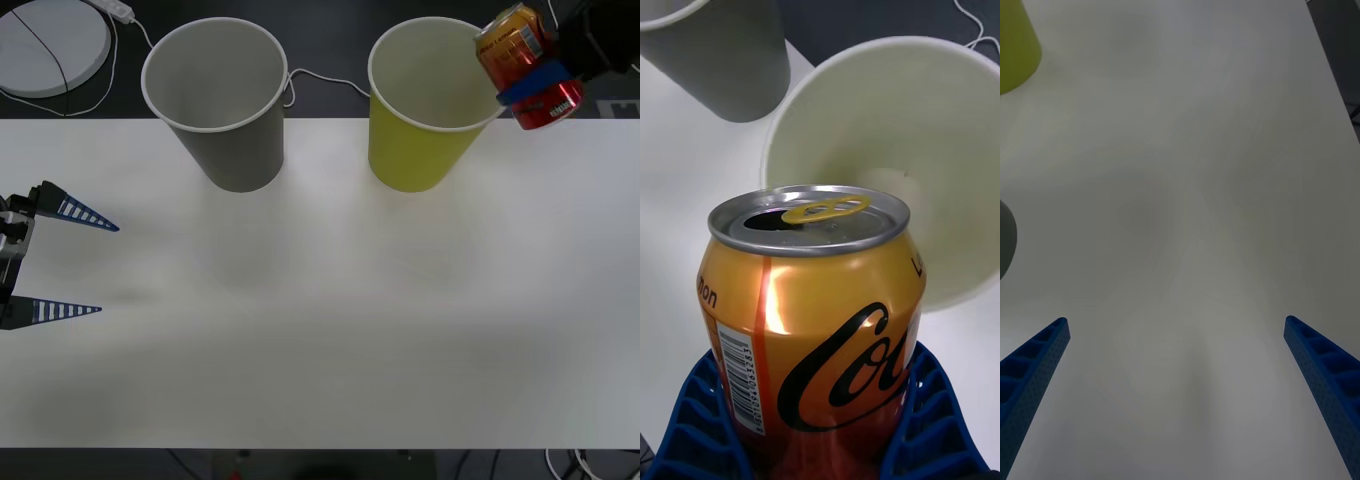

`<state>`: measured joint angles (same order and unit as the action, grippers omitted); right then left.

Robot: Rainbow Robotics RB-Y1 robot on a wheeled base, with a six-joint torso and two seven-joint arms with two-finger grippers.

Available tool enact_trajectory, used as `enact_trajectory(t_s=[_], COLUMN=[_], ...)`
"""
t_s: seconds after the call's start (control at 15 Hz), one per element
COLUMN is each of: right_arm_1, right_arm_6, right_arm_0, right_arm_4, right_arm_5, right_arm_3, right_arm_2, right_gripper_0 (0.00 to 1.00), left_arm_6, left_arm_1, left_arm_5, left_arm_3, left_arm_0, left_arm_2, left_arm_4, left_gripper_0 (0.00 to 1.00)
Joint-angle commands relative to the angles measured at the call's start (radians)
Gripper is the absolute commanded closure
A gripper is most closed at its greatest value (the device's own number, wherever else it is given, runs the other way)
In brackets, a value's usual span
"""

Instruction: Put the can into the green bin and the plastic bottle into the gray bin

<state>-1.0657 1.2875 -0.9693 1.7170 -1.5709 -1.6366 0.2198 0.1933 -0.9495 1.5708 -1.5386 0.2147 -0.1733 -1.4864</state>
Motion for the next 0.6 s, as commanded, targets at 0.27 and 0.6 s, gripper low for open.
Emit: enact_trajectory(t_s=[0.27,0.6], right_arm_1=[0.205,0.311], right_arm_6=[-0.079,-0.136], right_arm_0=[-0.189,-0.296], right_arm_4=[0.208,0.302], right_arm_5=[0.000,0.006], right_arm_3=[0.245,0.436], right_arm_2=[0.056,0.096], right_gripper_0=[1.00,1.00], left_arm_6=[0.000,0.000], left_arm_1=[0.000,0.000], left_arm_5=[0.000,0.000], left_arm_3=[0.000,0.000], left_arm_0=[0.000,0.000], left_arm_2=[0.000,0.000], left_arm_4=[0.000,0.000], left_gripper_0=[0.00,0.00])
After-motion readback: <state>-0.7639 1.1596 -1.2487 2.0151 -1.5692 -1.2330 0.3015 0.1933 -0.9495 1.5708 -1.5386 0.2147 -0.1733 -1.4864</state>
